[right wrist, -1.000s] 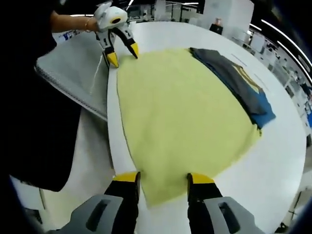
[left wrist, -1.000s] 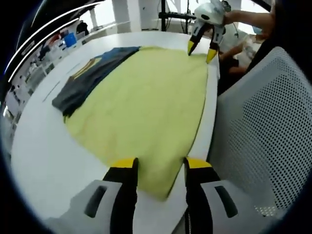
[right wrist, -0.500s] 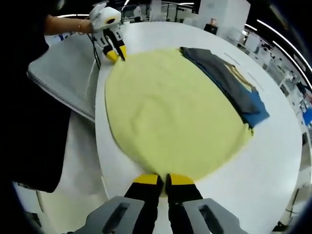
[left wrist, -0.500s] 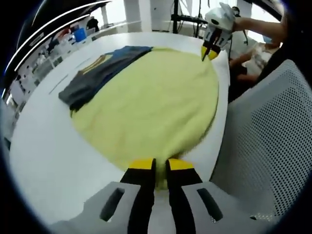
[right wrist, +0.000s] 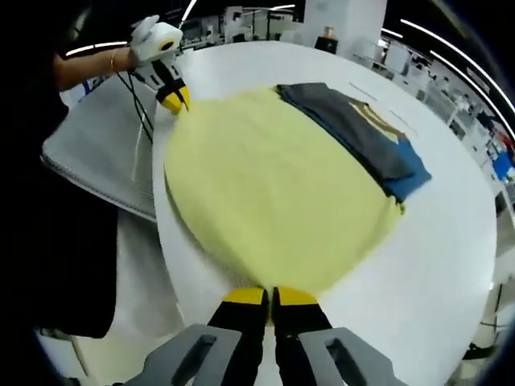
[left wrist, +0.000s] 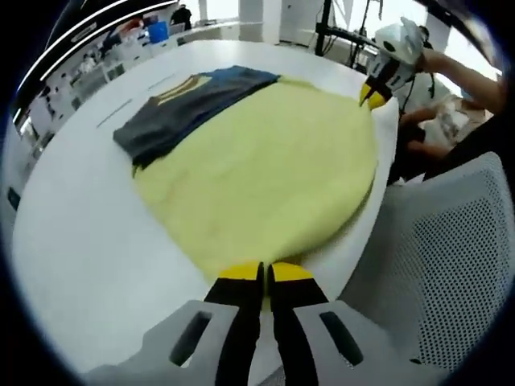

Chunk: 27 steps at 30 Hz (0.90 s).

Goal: Fold the garment on the visible template until the final outline fits inside the template.

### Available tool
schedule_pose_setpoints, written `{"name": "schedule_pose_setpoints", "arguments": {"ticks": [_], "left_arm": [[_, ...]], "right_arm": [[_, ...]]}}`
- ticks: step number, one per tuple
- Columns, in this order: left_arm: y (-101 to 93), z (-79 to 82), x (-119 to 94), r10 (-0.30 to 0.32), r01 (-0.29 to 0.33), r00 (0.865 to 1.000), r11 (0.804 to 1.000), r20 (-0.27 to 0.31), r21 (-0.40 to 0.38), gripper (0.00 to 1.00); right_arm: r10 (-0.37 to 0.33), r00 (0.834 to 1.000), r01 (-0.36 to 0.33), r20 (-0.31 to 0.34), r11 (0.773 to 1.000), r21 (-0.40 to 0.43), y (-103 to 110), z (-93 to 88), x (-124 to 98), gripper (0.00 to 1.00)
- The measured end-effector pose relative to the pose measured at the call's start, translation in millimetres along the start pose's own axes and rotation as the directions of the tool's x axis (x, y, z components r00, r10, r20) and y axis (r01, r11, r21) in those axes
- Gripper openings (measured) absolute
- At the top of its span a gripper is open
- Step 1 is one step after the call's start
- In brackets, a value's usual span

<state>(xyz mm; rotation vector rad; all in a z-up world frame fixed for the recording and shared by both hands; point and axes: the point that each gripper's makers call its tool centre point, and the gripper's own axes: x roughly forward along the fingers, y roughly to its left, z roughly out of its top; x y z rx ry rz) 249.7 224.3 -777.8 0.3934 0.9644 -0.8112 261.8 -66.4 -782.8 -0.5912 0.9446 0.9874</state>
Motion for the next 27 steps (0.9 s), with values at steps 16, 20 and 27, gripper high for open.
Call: {"name": "schedule_pose_setpoints", "arguments": {"ticks": [16,20,27], "left_arm": [[0.2,27.6,-37,0.019,-0.012,0.998,0.995,0.063,-0.103,0.00],[-1.9,31.6,-47,0.020,-0.013,0.998,0.995,0.062,-0.103,0.00],[-2.8,38.1,-67,0.034,-0.030,0.998,0.996,0.046,-0.086,0.00]], "right_arm": [[-0.021,0.999,0.015,0.040,0.987,0.158,-2,20.5,-38,0.00],[-0.029,0.998,0.021,0.050,0.987,0.158,-1,25.9,-47,0.00],[-0.045,0.997,0.036,0.061,0.988,0.148,3,36.1,-64,0.00]]}}
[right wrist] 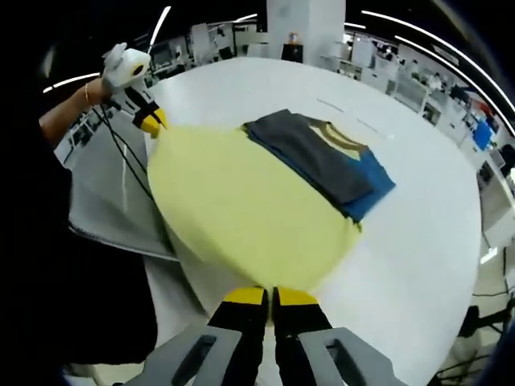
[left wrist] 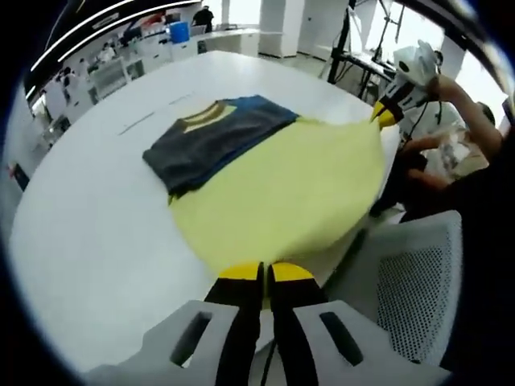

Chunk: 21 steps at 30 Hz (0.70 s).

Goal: Fold the garment on the visible template until the final outline fits inside the template.

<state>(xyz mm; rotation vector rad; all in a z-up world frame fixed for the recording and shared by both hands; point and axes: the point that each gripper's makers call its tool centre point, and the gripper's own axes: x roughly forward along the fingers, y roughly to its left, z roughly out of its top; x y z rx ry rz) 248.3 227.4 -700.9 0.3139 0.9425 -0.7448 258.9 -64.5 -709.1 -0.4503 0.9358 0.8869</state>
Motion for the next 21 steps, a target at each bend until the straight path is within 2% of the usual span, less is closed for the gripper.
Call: {"name": "schedule_pose_setpoints", "arguments": {"ticks": [16,21], "left_arm": [[-14.2,9.6,-30,-0.019,0.020,1.000,0.999,-0.008,0.033,0.00],[-9.9,13.9,-39,0.003,-0.002,1.000,0.999,-0.011,0.047,0.00]], "right_arm": [[-0.003,1.000,0.003,0.003,1.000,-0.024,11,13.9,-27,0.00],[0.002,1.000,-0.002,0.011,0.999,-0.034,14,20.7,-36,0.00]]}}
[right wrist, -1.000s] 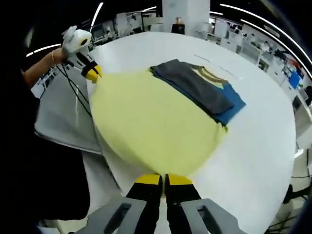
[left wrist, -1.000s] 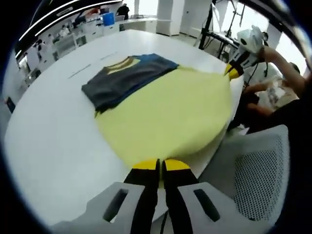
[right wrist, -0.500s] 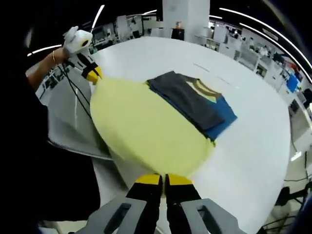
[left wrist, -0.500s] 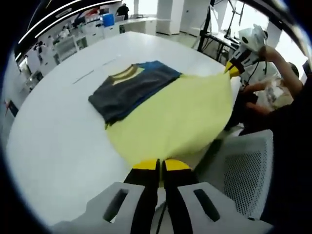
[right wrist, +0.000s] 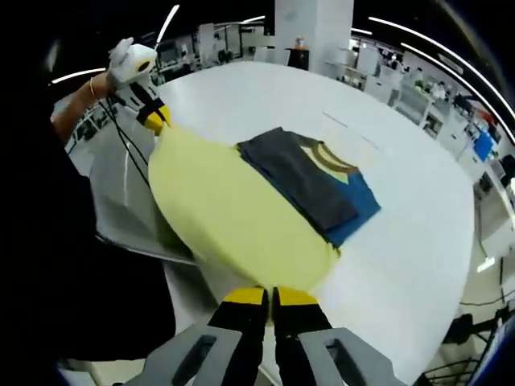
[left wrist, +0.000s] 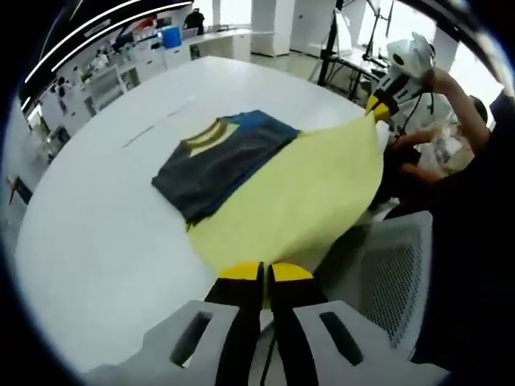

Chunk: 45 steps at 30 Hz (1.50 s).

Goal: Fold the garment on the visible template until the final outline fits inside the template.

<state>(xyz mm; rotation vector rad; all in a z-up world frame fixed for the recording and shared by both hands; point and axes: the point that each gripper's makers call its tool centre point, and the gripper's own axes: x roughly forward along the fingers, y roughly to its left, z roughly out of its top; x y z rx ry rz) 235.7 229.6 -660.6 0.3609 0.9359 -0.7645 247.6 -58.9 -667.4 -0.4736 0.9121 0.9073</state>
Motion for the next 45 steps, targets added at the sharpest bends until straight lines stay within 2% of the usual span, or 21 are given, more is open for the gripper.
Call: {"name": "schedule_pose_setpoints", "arguments": {"ticks": [7,9,15,24,32,36,45], "left_arm": [[9.4,8.6,-3,0.032,-0.032,0.999,0.999,0.018,0.017,0.00],[15.2,16.0,-5,0.052,-0.052,0.997,0.999,0.049,0.013,0.00],[30.2,29.8,-5,0.081,-0.083,0.992,0.996,0.094,0.023,0.00],[53.9,45.4,4,0.112,-0.117,0.986,0.993,0.124,0.032,0.00],[77.7,66.3,6,0.152,-0.158,0.971,0.987,0.184,0.014,0.00],[93.5,80.4,7,0.189,-0.194,0.957,0.981,0.221,0.000,0.00],[112.8,98.1,17,0.239,-0.248,0.941,0.969,0.240,0.009,0.00]], "right_arm": [[-0.037,0.999,0.037,0.012,0.999,-0.018,-13,9.4,-2,0.00],[-0.048,0.999,0.049,0.020,0.998,-0.034,-17,13.1,-2,0.00],[-0.082,0.995,0.083,0.061,0.997,-0.010,-36,26.5,-1,0.00],[-0.126,0.988,0.125,0.093,0.992,0.013,-60,45.3,8,0.00],[-0.181,0.976,0.182,0.117,0.983,0.000,-87,66.2,14,0.00],[-0.200,0.972,0.202,0.123,0.979,-0.006,-97,74.1,17,0.00],[-0.251,0.960,0.254,0.121,0.967,-0.014,-121,85.8,25,0.00]]}}
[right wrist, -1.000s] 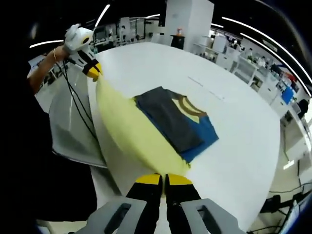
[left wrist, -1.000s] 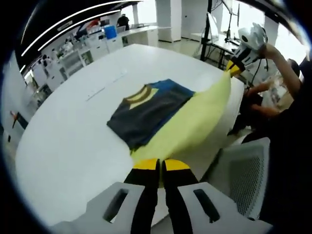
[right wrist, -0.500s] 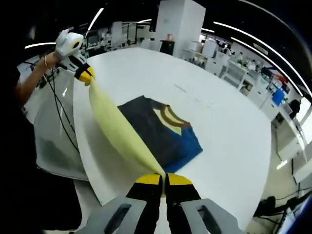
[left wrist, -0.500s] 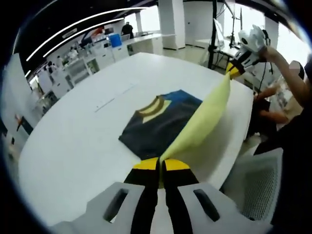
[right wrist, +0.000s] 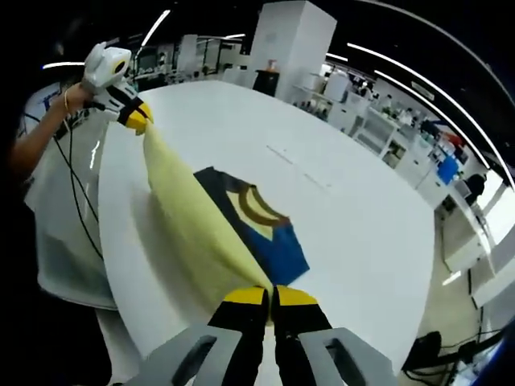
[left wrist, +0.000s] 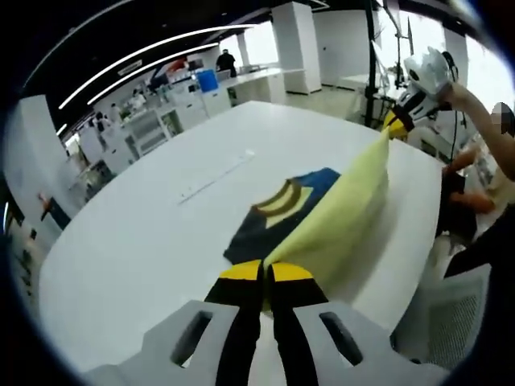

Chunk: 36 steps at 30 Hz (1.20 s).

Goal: Fold the garment on the visible template until the final outline fits inside the template.

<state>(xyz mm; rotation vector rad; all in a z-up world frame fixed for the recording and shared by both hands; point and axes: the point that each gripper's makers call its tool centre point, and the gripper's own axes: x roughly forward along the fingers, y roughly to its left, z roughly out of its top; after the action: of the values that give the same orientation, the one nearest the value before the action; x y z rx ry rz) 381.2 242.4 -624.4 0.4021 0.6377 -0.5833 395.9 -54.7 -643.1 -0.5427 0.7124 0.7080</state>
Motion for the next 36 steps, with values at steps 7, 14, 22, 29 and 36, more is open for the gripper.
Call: {"name": "schedule_pose_setpoints", "arguments": {"ticks": [7,14,22,29,36], "left_arm": [[15.2,5.9,20,0.041,-0.041,0.999,0.999,0.004,0.006,0.00],[26.6,9.7,48,0.053,-0.052,0.999,0.998,-0.012,0.046,0.00],[42.2,-1.3,83,0.065,-0.064,0.997,0.997,-0.040,0.035,0.00],[49.9,-14.0,114,0.034,-0.034,0.999,0.999,-0.031,-0.020,0.00],[57.6,-26.8,140,0.029,-0.028,0.998,0.999,-0.048,0.032,0.00]], "right_arm": [[-0.036,0.999,0.036,0.001,0.999,-0.010,-15,2.5,20,0.00],[-0.089,0.995,0.086,-0.036,0.993,-0.077,-34,1.7,43,0.00],[-0.086,0.994,0.077,-0.067,0.989,-0.125,-45,-4.4,78,0.00],[-0.077,0.992,0.066,-0.096,0.992,-0.108,-54,-18.6,111,0.00],[-0.069,0.990,0.056,-0.126,0.993,-0.106,-58,-25.4,136,0.00]]}}
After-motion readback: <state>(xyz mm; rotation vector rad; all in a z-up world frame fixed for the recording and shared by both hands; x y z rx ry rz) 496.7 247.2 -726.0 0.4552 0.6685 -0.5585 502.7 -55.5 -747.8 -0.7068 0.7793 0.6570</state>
